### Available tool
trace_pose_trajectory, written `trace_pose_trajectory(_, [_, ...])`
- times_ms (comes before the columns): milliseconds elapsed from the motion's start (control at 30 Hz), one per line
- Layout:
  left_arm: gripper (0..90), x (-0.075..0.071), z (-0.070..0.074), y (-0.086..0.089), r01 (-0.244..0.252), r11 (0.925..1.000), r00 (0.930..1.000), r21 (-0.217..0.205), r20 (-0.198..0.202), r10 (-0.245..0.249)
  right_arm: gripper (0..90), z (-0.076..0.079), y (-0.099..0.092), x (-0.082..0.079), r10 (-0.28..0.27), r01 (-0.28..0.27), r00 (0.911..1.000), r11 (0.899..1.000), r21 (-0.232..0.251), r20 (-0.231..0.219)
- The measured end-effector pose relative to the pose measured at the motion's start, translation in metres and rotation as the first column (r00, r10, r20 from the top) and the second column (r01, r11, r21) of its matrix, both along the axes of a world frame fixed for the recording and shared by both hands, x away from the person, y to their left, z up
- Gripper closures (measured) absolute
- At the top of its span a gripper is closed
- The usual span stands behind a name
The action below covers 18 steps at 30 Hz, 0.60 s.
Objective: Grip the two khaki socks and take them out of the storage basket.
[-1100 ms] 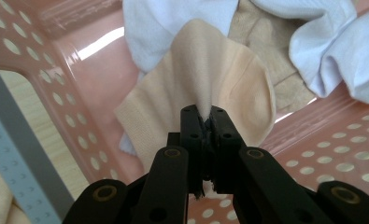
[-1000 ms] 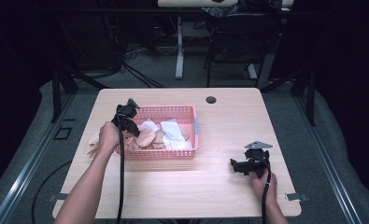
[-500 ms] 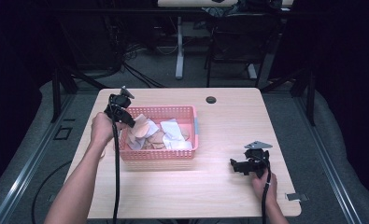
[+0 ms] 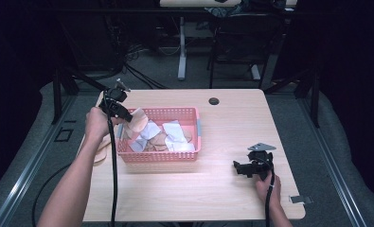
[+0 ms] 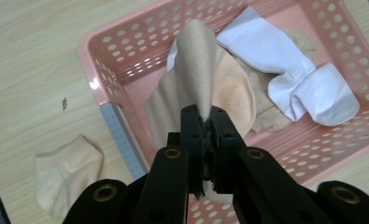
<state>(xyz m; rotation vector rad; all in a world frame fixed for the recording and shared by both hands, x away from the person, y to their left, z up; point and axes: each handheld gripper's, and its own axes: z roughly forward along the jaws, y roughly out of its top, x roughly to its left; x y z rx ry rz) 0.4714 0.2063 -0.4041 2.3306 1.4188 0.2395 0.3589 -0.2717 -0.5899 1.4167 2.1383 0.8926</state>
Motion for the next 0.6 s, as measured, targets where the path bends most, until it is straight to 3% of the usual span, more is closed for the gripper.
trace_pose_trajectory(367, [86.0,-0.005,0.02,0.016,-0.026,0.9996,0.9988,-0.01,0.04,0.027,0.0,0.0,0.0,0.0,0.004,-0.004,1.0,1.0,-0.005,-0.003])
trace_pose_trajectory(600, [86.0,-0.01,0.032,0.035,-0.058,0.9983,0.9963,-0.003,0.063,0.058,0.0,0.0,0.0,0.0,0.004,-0.004,1.0,1.0,-0.005,-0.002])
